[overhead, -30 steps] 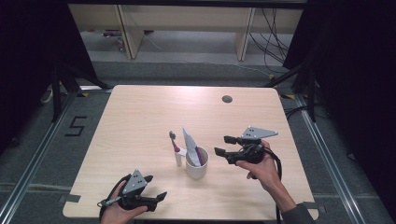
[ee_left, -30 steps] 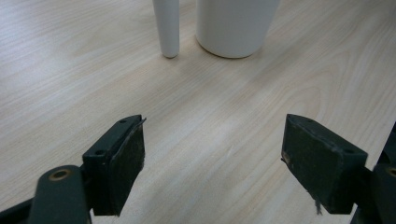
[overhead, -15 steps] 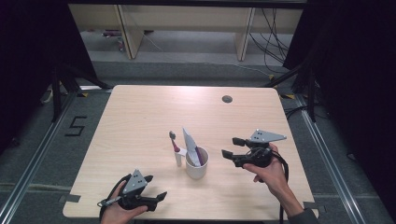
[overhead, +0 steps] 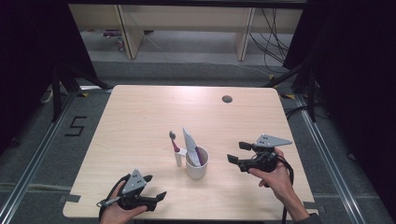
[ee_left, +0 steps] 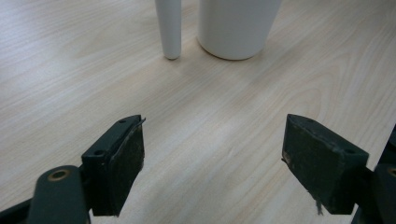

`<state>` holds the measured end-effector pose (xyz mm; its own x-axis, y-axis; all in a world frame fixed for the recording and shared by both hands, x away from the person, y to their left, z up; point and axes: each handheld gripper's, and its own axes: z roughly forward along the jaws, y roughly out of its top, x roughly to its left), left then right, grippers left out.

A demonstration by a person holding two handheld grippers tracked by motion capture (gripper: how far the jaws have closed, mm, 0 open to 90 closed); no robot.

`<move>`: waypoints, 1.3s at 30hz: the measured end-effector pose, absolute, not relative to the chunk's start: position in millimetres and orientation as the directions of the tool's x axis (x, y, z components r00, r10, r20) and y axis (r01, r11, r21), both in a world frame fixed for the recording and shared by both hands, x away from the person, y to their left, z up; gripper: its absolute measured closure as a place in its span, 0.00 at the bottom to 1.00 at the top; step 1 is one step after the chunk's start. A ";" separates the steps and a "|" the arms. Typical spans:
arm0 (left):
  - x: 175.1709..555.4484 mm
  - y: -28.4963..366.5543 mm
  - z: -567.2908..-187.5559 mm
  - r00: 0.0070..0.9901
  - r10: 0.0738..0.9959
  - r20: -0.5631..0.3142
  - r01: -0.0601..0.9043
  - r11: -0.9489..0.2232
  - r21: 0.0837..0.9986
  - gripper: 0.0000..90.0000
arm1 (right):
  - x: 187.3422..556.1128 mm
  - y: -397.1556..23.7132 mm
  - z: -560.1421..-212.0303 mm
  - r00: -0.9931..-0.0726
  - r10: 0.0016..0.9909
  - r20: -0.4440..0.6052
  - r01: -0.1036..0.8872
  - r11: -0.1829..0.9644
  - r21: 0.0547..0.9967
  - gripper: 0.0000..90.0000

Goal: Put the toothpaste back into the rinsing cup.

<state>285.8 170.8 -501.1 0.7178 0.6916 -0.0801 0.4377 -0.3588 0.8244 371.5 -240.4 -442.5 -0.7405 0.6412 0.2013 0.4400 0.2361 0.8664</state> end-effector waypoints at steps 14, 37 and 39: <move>284.5 169.7 -501.3 0.720 0.690 -0.075 0.439 -0.369 0.819 0.23 | 363.4 -253.3 -445.4 -0.740 0.651 0.169 0.423 0.255 0.870 0.26; 284.0 169.7 -504.0 0.722 0.687 -0.078 0.443 -0.373 0.815 0.23 | 335.8 -277.8 -461.3 -0.694 0.700 0.168 0.458 0.250 0.853 0.21; 284.1 169.8 -504.0 0.721 0.688 -0.078 0.443 -0.372 0.815 0.23 | 333.9 -279.3 -462.5 -0.693 0.703 0.158 0.454 0.256 0.853 0.21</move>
<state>284.1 169.8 -504.0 0.7213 0.6882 -0.0782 0.4434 -0.3720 0.8155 333.9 -279.3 -462.5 -0.6932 0.7033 0.1577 0.4541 0.2563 0.8533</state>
